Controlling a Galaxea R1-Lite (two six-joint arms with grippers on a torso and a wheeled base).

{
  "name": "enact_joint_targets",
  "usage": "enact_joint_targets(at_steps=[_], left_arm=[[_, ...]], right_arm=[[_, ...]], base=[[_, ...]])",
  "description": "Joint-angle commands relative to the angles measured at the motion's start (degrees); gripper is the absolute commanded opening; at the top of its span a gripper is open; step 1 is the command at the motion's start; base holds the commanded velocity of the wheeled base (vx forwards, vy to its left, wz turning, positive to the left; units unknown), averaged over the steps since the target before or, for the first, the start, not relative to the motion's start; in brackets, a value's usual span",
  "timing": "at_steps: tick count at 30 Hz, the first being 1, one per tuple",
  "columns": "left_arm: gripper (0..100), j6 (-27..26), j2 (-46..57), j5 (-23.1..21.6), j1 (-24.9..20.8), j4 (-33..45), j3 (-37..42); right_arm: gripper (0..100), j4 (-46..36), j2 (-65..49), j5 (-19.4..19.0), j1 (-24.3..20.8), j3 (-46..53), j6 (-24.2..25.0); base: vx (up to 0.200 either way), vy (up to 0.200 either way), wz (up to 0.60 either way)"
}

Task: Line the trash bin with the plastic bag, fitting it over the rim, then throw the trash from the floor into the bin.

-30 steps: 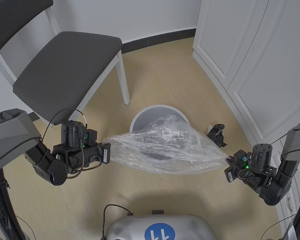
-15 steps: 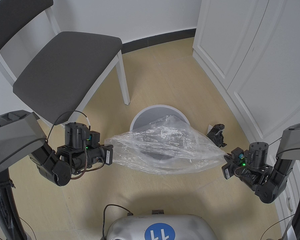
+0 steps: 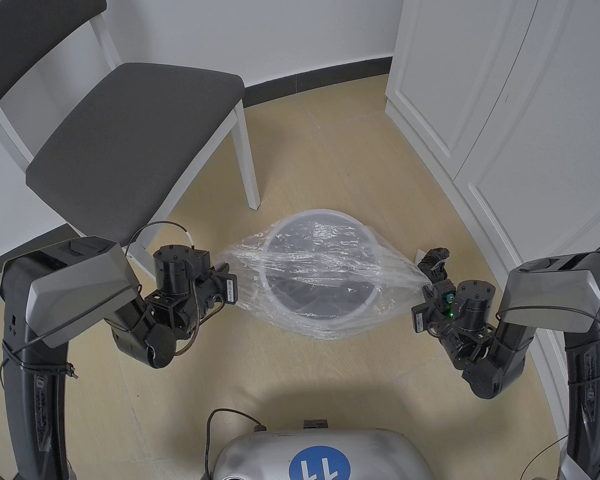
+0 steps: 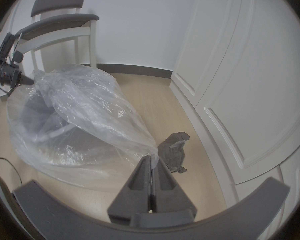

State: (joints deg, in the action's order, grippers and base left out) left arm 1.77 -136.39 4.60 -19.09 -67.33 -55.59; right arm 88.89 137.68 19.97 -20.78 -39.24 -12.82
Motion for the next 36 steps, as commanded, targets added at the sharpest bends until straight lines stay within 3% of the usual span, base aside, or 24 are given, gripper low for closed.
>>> enact_joint_targets(at_steps=[1,18,25,36], left_arm=[[0,2.80,-3.45,1.29,-0.60,-0.96,-3.39],[0,3.15,11.23,0.59,1.07,3.78,2.15],[0,5.79,12.11,0.59,1.78,4.40,0.48],[0,5.62,12.11,0.06,1.78,5.28,2.24]], right_arm=[[0,1.11,4.26,1.21,-0.84,-3.74,1.66],[0,1.11,-8.22,1.21,0.57,0.39,1.84],[0,1.11,-8.57,1.21,1.10,-0.92,2.28],[0,-1.62,-10.68,1.04,1.01,2.68,2.45]], base=[[0.000,0.000,0.00],[0.000,0.000,0.00],[0.000,0.000,0.00],[0.000,0.000,0.00]])
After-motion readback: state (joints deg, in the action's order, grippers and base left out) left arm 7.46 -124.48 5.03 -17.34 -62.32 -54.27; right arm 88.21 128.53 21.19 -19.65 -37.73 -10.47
